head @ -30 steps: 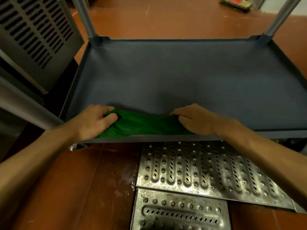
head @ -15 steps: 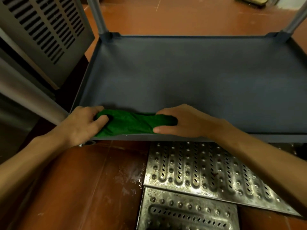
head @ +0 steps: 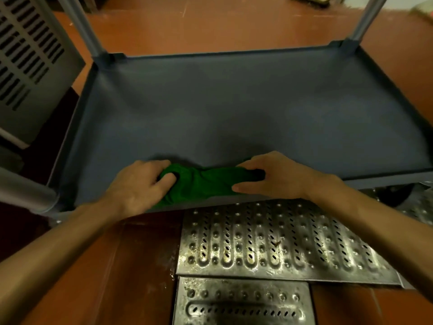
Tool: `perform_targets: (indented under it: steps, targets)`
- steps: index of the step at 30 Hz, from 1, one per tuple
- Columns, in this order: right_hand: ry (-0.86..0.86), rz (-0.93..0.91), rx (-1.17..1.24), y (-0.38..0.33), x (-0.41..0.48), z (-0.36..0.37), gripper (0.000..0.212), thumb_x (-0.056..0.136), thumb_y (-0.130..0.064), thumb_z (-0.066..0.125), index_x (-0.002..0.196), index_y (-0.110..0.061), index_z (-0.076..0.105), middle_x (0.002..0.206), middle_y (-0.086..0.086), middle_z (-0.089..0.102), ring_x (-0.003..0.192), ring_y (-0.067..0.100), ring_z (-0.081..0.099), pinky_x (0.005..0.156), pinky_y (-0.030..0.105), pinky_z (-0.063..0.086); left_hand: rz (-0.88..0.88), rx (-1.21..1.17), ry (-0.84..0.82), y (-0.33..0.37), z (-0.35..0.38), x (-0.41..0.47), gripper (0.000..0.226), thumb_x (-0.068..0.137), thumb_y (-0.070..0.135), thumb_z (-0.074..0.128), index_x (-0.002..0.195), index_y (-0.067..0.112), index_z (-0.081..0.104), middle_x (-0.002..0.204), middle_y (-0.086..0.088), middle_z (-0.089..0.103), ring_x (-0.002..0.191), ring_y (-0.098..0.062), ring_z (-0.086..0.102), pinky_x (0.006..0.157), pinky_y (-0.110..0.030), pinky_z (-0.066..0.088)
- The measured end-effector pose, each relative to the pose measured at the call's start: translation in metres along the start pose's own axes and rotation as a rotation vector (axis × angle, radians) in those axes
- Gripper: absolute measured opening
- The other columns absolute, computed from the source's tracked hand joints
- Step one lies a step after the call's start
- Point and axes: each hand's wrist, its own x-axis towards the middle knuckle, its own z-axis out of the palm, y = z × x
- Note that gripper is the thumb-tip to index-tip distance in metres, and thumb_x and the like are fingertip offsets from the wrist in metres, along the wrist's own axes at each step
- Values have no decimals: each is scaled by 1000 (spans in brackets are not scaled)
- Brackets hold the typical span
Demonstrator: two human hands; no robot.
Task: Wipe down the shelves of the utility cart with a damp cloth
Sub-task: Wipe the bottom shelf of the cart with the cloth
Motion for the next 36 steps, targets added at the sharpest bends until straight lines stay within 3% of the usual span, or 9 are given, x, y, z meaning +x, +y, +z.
perform_targets:
  steps: [4,8,12,17,21,25,28,32,36]
  targets:
    - [61,66,19,23,-23,-13,38,83,-57,66,119,-42,68,98,-26,64,92,-7,62,86,19,49,72,-5,-31,26,15,22,54,78,60,20,83,22,58,74,3,62,71,-18,60,68,-42,51]
    - [75,128,29,41,-47,-29,33,83,-52,69,115,-42,69,92,-28,63,88,-7,62,81,13,47,127,-27,-76,52,28,44,48,82,55,25,84,20,58,74,4,60,69,-15,58,67,-41,49]
    - [113,205,-14,61,-69,-46,33,82,-55,68,113,-43,70,95,-16,63,87,-2,61,80,18,48,163,-46,-115,81,41,70,51,84,53,26,86,15,60,76,-3,62,68,-19,59,67,-44,51]
    - [172,292,26,84,-100,-64,43,76,-59,65,116,-42,68,103,-13,63,94,2,62,90,22,46,221,-82,-170,117,57,96,47,86,48,29,84,12,59,81,-3,61,71,-19,59,71,-46,51]
    - [213,408,-12,105,-123,-80,37,83,-52,63,118,-41,64,109,-10,62,101,8,59,90,28,43,306,-112,-158,142,74,107,44,86,48,31,82,13,56,81,0,58,73,-17,56,72,-43,48]
    - [220,524,-52,118,-145,-99,32,91,-42,61,122,-33,63,100,-17,60,82,0,56,73,19,40,418,-138,-166,171,91,113,33,97,43,45,85,14,54,79,3,53,71,-11,51,64,-31,38]
    - [217,598,-102,126,-156,-111,33,92,-41,59,123,-32,62,110,-8,62,90,8,58,80,27,41,475,-160,-189,190,97,119,31,97,43,51,86,15,54,78,7,52,70,-5,50,60,-24,36]
    - [264,670,-110,133,-168,-117,36,89,-43,61,123,-32,61,117,-2,61,96,16,59,85,33,41,532,-173,-163,204,104,119,30,94,46,56,89,17,54,79,8,52,67,-2,47,59,-26,32]
    - [395,635,-156,126,-177,-114,44,79,-40,72,120,-30,60,111,-3,55,98,19,57,88,37,47,531,-184,-77,197,97,119,32,94,47,57,90,16,60,78,5,55,68,-7,53,64,-34,45]
